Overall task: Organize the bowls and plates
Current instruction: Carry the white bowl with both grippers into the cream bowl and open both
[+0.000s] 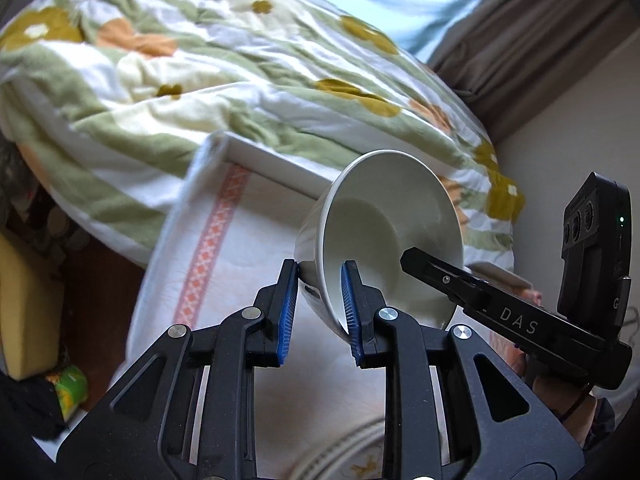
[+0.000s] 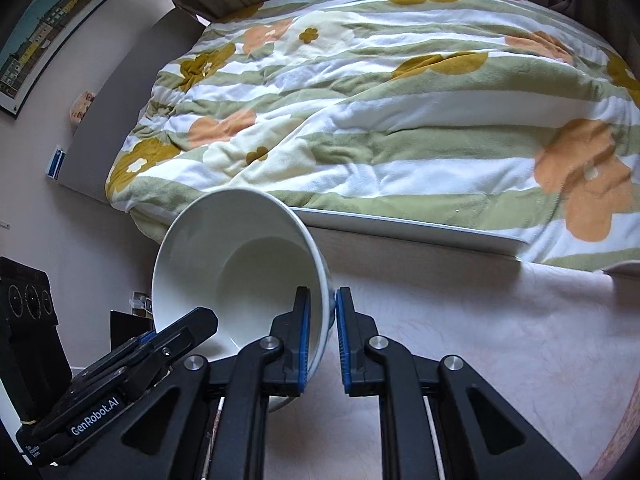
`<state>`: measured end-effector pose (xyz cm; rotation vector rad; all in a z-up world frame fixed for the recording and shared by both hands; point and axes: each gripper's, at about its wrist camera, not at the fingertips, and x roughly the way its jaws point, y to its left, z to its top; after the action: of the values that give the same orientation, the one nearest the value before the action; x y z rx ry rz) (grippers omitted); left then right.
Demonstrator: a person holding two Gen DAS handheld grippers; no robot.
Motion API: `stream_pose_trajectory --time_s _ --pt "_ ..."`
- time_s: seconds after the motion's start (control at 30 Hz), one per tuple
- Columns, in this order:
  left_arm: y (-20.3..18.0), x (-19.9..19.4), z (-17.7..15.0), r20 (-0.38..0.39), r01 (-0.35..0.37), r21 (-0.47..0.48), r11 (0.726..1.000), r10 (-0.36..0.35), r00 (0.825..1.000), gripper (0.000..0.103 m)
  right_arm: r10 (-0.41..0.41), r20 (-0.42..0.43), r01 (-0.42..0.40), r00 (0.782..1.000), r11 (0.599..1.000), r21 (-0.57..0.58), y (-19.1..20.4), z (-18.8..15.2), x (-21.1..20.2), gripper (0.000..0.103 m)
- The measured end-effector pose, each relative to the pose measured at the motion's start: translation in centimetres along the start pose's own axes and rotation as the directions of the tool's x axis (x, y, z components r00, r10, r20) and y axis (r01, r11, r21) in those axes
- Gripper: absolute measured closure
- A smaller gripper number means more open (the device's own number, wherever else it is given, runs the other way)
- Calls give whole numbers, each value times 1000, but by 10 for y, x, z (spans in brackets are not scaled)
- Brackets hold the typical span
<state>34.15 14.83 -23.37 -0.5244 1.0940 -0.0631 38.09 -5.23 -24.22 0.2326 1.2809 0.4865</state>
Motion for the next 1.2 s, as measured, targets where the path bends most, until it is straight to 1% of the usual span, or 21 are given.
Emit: stream_pose_trajectory --time_s 0.13,0.27,0.47,0.63,0.73,0.83,0.93,1.07,1.2 --pt "-50 -15 -22 -2 28 79 996 -28 1000 83 -17 60 14 998 999 51 -23 -22 -48 91" --pt "-104 -20 -52 -22 63 151 987 -60 998 83 -55 110 44 992 994 100 -53 -52 -96 91" --pt "-186 -15 -108 -88 140 243 960 -122 989 83 -127 161 94 979 976 195 -111 -105 -163 91" --pt "-243 -4 -158 -162 204 301 932 -160 974 83 -185 171 132 968 951 280 -162 -151 -204 91" --pt "-270 4 -187 -189 215 336 917 -158 969 83 -209 168 148 964 937 316 -185 -175 -220 91" --pt "-289 12 -211 -207 216 356 909 -148 967 83 -229 163 165 960 929 332 -207 -197 -229 91" --pt "-301 22 -234 -229 213 373 903 -133 964 83 -230 152 165 961 920 355 -227 -216 -232 91" --pt "-312 38 -255 -242 180 418 890 -82 967 83 -224 125 162 967 911 379 -247 -234 -227 91" --pt "-317 46 -270 -241 135 466 875 -21 970 83 -222 102 170 970 913 371 -256 -244 -220 91"
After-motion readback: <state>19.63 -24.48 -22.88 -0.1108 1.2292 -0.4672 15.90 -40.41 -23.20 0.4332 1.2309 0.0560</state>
